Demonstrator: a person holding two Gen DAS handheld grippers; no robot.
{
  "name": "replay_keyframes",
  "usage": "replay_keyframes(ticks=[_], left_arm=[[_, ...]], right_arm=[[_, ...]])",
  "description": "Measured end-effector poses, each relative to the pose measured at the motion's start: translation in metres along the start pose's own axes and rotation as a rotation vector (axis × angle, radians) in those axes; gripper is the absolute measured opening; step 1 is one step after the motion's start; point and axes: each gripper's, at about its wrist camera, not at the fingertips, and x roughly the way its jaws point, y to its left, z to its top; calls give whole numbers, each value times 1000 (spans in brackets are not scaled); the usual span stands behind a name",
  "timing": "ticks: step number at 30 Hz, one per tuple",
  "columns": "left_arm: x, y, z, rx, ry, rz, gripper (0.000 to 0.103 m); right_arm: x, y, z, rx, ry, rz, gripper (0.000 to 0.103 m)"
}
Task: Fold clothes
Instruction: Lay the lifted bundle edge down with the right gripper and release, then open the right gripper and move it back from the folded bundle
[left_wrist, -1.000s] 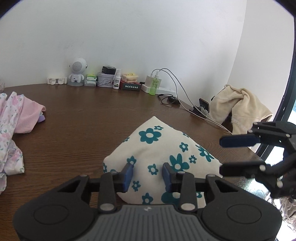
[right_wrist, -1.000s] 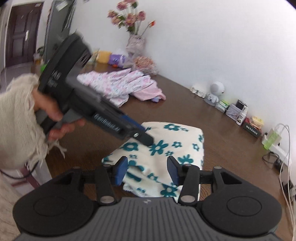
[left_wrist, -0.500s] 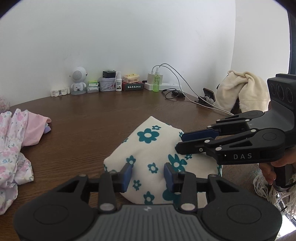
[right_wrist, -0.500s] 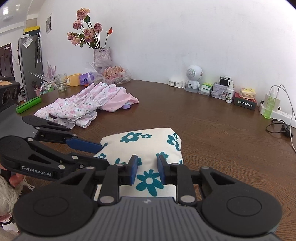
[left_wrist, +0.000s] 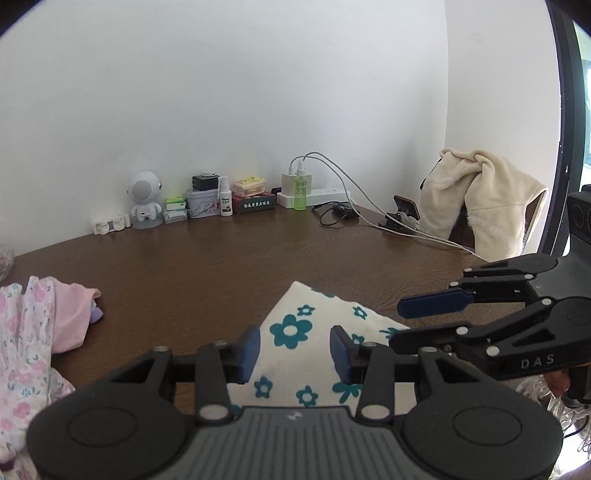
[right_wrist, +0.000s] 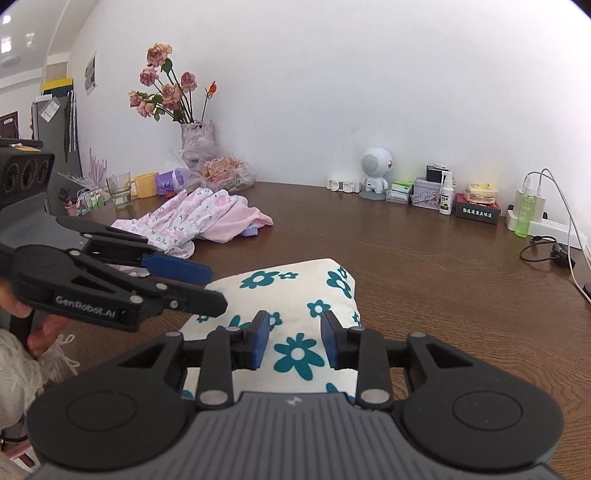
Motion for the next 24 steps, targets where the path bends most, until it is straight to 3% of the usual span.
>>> replay_keyframes(ticks=[2, 5, 9, 18, 21, 23, 24], left_arm=[[10, -3, 10, 57, 12, -30, 38], [32, -8, 21, 141, 63, -88, 33], [63, -10, 24, 170, 145, -135, 27], [61, -11, 14, 191, 157, -123, 27], [45, -8, 19, 169, 130, -106, 32], [33, -2, 22, 150, 122, -94, 49], [30, 2, 22, 141, 126, -88, 50]], right_arm=[[-8, 3, -3, -6, 1, -13, 46], [-14, 10, -10, -17, 11, -35, 46], [-9, 15, -16, -17, 42, -68, 43], [-1, 7, -28, 12, 101, -70, 41], [-9, -1, -25, 84, 73, -30, 42], [-19, -11, -20, 160, 43, -15, 46], [-24, -17, -19, 197, 38, -22, 50]])
